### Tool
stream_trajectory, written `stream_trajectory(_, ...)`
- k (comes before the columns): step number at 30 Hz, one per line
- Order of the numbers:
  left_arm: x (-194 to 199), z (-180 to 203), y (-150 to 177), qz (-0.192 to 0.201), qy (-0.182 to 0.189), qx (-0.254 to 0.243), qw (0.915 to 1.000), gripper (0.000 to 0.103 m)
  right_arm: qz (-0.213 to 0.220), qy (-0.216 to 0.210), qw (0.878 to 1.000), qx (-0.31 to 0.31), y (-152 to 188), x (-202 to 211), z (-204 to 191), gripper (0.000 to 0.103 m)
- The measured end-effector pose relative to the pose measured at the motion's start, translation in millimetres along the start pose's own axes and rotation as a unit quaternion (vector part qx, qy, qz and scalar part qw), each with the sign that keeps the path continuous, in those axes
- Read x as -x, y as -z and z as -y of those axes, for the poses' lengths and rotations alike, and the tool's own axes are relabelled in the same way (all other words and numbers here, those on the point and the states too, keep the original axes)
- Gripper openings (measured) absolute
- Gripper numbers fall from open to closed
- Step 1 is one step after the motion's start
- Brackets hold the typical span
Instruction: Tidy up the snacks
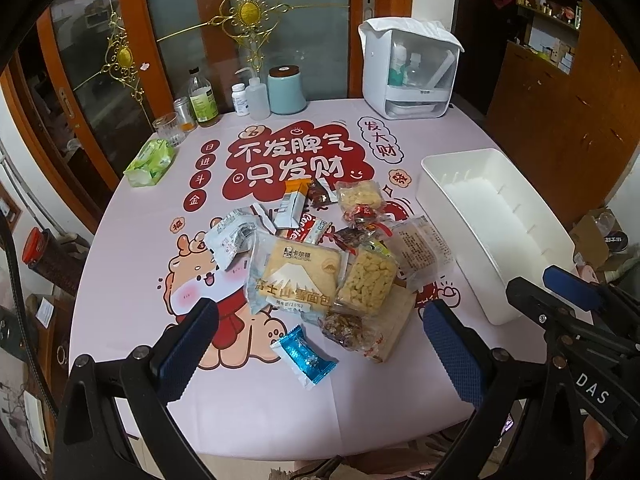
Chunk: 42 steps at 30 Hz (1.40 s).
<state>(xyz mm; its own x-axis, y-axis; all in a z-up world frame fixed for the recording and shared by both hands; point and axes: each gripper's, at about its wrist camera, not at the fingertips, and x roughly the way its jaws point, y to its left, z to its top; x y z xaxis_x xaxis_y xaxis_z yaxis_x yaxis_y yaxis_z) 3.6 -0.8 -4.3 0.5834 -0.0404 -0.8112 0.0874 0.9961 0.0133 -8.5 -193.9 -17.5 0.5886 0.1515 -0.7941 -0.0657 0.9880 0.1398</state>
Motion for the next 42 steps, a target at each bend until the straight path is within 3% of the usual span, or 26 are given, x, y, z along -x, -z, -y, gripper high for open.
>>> stream_trajectory(42, 1.9, -8.6, -3.9, 0.006, 0.002, 0.0, 1.0, 0.102, 0.001, -0.002, 1.0, 0.004, -2.4, -3.5, -19.0, 0.052)
